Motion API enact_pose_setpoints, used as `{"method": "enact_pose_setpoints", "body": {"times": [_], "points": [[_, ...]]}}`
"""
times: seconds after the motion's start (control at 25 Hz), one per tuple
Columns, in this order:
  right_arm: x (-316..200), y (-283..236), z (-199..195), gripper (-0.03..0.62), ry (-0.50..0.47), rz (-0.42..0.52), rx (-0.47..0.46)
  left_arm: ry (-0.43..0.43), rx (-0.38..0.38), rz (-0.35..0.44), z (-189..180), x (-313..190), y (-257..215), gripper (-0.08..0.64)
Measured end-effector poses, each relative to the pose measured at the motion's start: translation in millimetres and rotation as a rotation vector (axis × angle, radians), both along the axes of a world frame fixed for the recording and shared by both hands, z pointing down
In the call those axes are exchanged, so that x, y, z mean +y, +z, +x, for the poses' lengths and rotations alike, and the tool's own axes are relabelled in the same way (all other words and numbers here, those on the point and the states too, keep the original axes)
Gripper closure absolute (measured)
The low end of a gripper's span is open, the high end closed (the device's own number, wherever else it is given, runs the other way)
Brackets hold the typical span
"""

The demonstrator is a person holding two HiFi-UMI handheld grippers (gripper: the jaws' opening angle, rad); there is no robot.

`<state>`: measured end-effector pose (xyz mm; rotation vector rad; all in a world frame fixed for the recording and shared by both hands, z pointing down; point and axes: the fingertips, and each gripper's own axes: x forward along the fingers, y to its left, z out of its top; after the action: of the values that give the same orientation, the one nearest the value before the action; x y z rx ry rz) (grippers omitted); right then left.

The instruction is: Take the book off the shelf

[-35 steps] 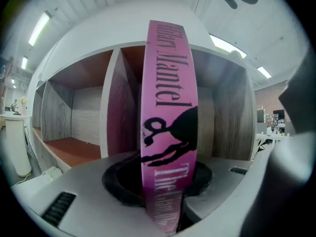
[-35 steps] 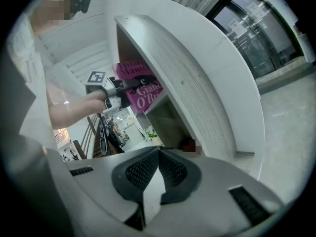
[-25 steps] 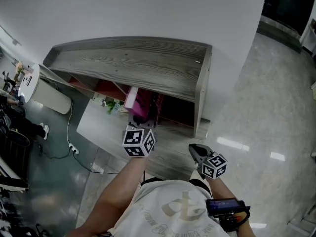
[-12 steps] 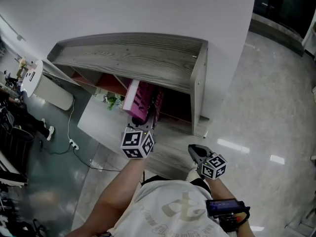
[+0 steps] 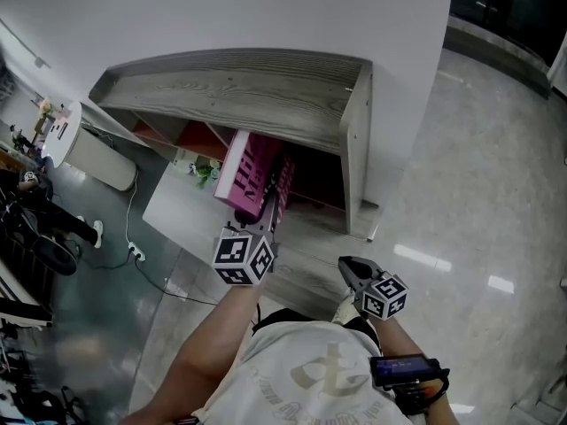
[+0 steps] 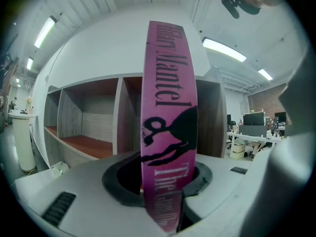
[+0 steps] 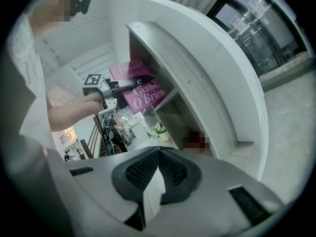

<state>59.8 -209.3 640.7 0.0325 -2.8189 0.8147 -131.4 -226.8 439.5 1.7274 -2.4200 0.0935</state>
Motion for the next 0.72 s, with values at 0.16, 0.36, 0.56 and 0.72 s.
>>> {"method": "enact_pose_setpoints", "body": {"times": [0.16, 0.36, 0.56, 0.72], "points": [[3, -3, -1, 0.589, 0.009, 0.012, 0.003, 0.013, 0.005, 0.009, -1, 7, -2, 0.405], [9, -12, -8, 0.589, 0.025, 0.025, 0.006, 0.035, 0.021, 0.021, -6, 20, -4, 0.405], [18, -14, -15, 0.589, 0.032, 0.033, 0.019, 0.053, 0.036, 0.028, -12, 33, -1, 0.405], [26, -16, -17, 0.589, 0.036, 0.042, 0.030, 0.061, 0.046, 0.036, -17, 47, 0, 0.405]]}}
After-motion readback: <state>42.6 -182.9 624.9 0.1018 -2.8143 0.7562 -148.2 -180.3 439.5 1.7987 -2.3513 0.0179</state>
